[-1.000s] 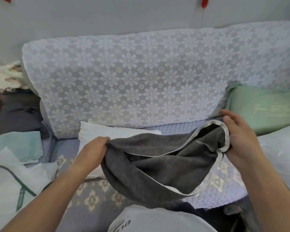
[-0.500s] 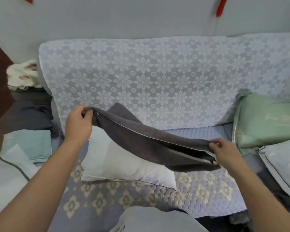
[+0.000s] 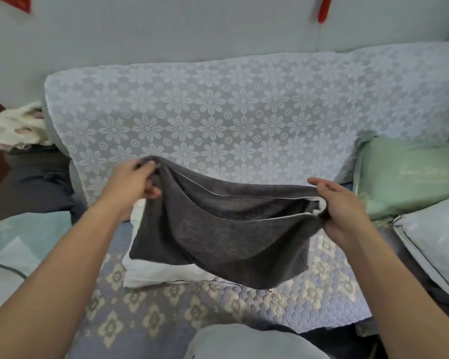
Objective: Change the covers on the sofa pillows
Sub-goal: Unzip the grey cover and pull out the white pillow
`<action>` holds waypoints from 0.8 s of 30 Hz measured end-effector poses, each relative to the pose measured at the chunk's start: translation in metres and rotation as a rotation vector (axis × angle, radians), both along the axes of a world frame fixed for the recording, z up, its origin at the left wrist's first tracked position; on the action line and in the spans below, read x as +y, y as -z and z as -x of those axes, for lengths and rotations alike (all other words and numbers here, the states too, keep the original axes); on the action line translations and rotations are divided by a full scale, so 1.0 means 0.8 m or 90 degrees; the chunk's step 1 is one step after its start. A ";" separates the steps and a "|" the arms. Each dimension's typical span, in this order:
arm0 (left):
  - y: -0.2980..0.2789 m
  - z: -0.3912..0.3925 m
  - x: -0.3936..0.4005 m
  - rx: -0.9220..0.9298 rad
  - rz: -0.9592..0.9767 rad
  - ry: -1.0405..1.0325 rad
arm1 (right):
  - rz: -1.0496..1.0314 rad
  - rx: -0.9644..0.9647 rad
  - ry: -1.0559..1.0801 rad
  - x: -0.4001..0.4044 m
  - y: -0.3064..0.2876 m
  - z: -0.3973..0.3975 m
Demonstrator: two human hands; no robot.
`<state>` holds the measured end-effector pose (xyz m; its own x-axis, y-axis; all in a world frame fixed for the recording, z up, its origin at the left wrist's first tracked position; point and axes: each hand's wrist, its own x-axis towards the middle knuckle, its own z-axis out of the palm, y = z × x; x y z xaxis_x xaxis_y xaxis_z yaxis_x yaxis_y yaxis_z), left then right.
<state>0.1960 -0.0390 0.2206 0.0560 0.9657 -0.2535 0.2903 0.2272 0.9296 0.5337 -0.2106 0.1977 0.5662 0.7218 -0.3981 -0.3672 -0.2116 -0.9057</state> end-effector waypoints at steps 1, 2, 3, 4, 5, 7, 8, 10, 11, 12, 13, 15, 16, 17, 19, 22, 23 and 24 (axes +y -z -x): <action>-0.007 -0.029 -0.023 -0.051 0.016 0.095 | -0.033 0.022 -0.037 -0.002 -0.004 0.013; -0.010 -0.061 -0.049 -0.074 0.021 0.215 | -0.055 0.044 -0.103 -0.008 -0.007 0.028; -0.013 -0.097 -0.081 -0.075 0.017 0.344 | -0.067 0.059 -0.189 -0.020 -0.012 0.043; -0.013 -0.126 -0.109 -0.049 0.007 0.456 | -0.075 0.057 -0.289 -0.033 -0.016 0.056; -0.012 -0.152 -0.131 -0.040 -0.006 0.535 | -0.068 0.022 -0.384 -0.045 -0.015 0.062; -0.009 -0.204 -0.158 -0.084 0.005 0.609 | -0.013 -0.181 -0.403 -0.070 -0.003 0.035; -0.008 -0.211 -0.162 -0.116 0.018 0.599 | 0.030 -0.297 -0.356 -0.076 0.003 0.022; -0.001 -0.240 -0.175 -0.169 0.054 0.599 | 0.149 -0.463 -0.212 -0.105 0.015 -0.025; 0.006 -0.256 -0.180 -0.168 0.070 0.608 | 0.183 -0.471 -0.133 -0.119 0.018 -0.048; 0.013 -0.273 -0.185 -0.147 0.083 0.614 | 0.197 -0.443 -0.048 -0.134 0.022 -0.070; 0.021 -0.303 -0.193 -0.126 0.098 0.613 | 0.201 -0.403 0.043 -0.154 0.021 -0.098; 0.041 -0.361 -0.204 -0.087 0.148 0.552 | 0.220 -0.373 0.207 -0.189 0.015 -0.152; 0.053 -0.397 -0.211 -0.066 0.168 0.528 | 0.228 -0.377 0.276 -0.210 0.012 -0.184; 0.065 -0.431 -0.219 -0.050 0.189 0.518 | 0.235 -0.384 0.330 -0.230 0.009 -0.217; 0.090 -0.507 -0.245 -0.016 0.243 0.534 | 0.261 -0.411 0.407 -0.272 0.007 -0.286; 0.136 -0.646 -0.304 0.030 0.325 0.561 | 0.320 -0.413 0.480 -0.339 0.025 -0.409; 0.153 -0.692 -0.326 0.042 0.350 0.563 | 0.335 -0.410 0.492 -0.358 0.033 -0.447; 0.175 -0.737 -0.347 0.060 0.379 0.561 | 0.349 -0.398 0.505 -0.375 0.041 -0.483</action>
<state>0.7855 -0.3163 0.0807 0.6299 0.3127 -0.7109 0.6385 0.3126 0.7033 0.9201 -0.5104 0.1649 0.9932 -0.1099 -0.0377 -0.0919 -0.5443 -0.8338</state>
